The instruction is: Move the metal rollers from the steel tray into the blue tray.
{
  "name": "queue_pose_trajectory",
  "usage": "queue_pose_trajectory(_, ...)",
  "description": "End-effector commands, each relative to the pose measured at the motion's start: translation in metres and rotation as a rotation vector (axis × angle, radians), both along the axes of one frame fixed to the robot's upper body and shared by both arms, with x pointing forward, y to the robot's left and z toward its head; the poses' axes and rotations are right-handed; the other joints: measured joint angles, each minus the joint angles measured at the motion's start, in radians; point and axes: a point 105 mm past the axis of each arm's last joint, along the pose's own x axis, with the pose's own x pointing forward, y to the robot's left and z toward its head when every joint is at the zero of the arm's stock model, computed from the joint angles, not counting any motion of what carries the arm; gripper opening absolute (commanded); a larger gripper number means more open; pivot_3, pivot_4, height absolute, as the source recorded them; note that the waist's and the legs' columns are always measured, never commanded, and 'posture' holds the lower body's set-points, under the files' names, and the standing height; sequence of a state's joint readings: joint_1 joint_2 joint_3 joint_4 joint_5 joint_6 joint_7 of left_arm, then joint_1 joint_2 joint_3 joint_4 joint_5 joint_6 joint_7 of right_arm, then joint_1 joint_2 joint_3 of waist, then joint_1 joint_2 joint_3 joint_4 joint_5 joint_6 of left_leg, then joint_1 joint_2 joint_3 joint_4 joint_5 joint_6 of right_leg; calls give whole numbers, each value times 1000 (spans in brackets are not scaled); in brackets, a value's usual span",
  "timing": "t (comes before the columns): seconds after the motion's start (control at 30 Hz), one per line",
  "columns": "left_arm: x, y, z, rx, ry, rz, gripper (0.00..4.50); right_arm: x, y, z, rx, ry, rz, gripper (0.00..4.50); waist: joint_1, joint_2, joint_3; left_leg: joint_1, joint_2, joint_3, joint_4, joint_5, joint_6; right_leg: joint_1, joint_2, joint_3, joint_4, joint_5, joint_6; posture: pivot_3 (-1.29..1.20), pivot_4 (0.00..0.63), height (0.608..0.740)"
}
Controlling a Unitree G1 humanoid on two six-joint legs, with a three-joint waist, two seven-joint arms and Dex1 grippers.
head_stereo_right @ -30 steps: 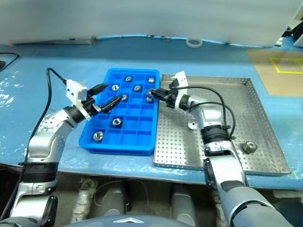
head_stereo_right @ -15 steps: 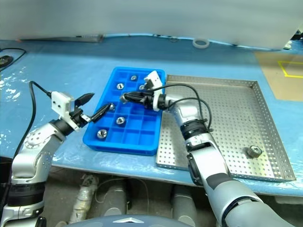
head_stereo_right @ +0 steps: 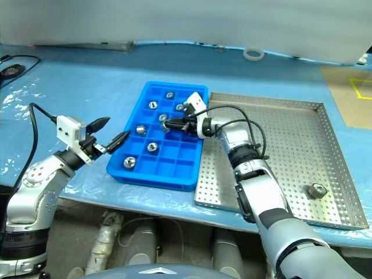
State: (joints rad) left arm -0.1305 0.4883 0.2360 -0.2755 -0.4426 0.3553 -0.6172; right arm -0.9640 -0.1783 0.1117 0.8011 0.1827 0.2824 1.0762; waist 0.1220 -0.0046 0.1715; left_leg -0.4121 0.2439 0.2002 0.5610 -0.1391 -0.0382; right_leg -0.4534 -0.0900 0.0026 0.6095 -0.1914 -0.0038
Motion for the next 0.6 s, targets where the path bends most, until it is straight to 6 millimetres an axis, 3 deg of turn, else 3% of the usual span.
queue_pose_trajectory(0.03,2,-3,9,14,-40,-26,4500,-9,5,9,-4,-49,62,765,-2,0,0,0,0,0,0,0,0,0,0,0,0,0,0,144,150,740)
queue_pose_trajectory(0.17,4,-6,9,16,-40,-40,4500,-12,4,-1,-48,-56,59,765,-4,0,0,0,0,0,0,0,0,0,0,0,0,0,0,131,150,740)
queue_pose_trajectory(0.33,9,-13,10,14,-39,-72,4500,-14,-4,-8,-79,-54,48,2369,-2,0,0,1,0,0,1,0,0,0,0,1,2,0,0,92,150,740)
queue_pose_trajectory(0.47,13,-26,11,2,-36,-126,4500,-3,-19,-2,-76,-88,-52,3688,-1,0,0,1,-1,0,2,0,0,1,0,1,4,0,0,46,150,740)
queue_pose_trajectory(0.6,21,-36,12,0,-35,-174,4500,0,-34,5,-51,-104,-105,3688,-6,0,0,2,-2,0,4,0,0,1,0,2,6,0,0,-27,150,740)
